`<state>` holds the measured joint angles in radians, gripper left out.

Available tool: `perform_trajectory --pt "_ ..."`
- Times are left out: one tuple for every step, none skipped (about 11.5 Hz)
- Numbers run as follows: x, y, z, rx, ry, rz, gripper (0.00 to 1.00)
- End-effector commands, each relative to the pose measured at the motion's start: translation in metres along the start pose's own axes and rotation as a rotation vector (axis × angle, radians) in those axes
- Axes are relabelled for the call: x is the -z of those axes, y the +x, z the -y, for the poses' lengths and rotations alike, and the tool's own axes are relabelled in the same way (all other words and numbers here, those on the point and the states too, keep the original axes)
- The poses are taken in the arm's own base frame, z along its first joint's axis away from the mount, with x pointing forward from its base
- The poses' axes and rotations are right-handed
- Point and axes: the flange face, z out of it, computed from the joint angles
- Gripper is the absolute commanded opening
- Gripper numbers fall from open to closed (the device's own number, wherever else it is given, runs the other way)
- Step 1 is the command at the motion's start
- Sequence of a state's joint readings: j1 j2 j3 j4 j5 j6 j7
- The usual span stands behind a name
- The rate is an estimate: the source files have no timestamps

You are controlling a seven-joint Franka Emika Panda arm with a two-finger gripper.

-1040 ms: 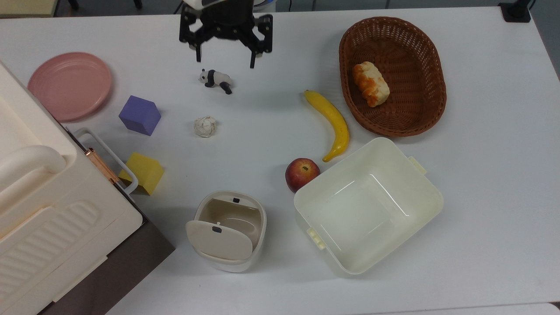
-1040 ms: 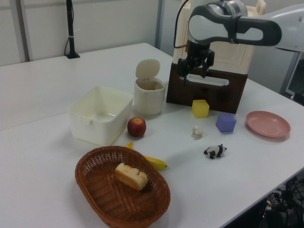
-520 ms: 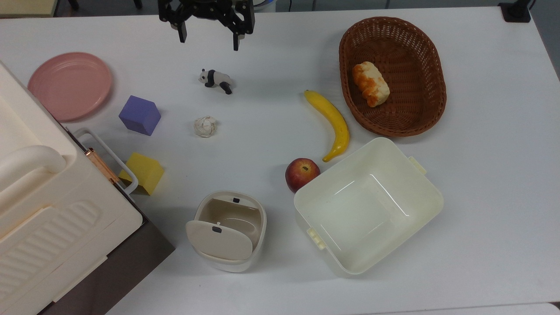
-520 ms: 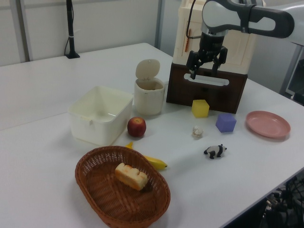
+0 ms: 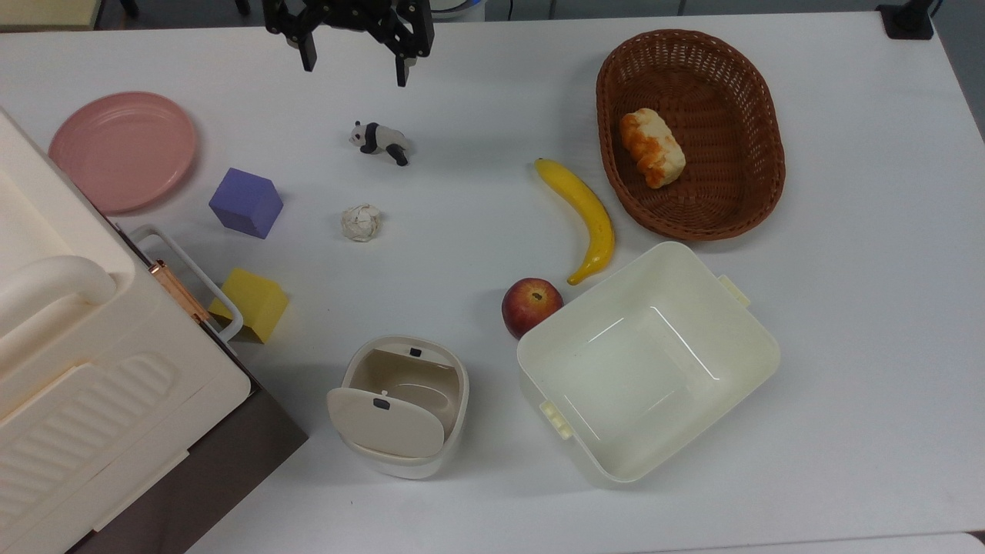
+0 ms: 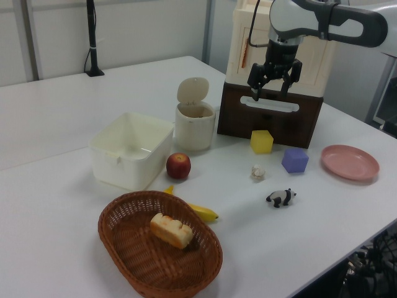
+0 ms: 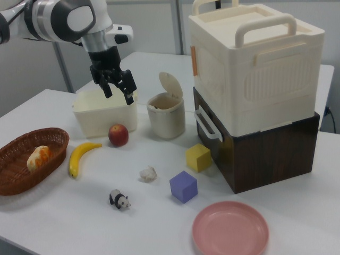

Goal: Open the trash can

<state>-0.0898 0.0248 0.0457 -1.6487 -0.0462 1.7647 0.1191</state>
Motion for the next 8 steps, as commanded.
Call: perform_trajectory --pt "0.0102 -0.0080 0.0010 0.012 0.023 0.020 1.00" --pt "0.0102 -0.0080 0.0010 0.012 0.023 0.020 1.00" --pt "0.0102 -0.0079 -0.0007 0.009 0.022 0.020 1.00" --pt "0.0102 -0.0079 0.0001 0.011 0.022 0.020 1.00" --pt "0.0101 -0.0078 -0.0016 0.008 0.022 0.020 1.00" --pt "0.0102 -0.0079 -0.0008 0.009 0.022 0.020 1.00" --pt "0.0100 -0.0073 -0.0016 0.008 0.022 0.020 1.00" --pt "0.0101 -0.0078 -0.0015 0.008 0.024 0.020 1.00"
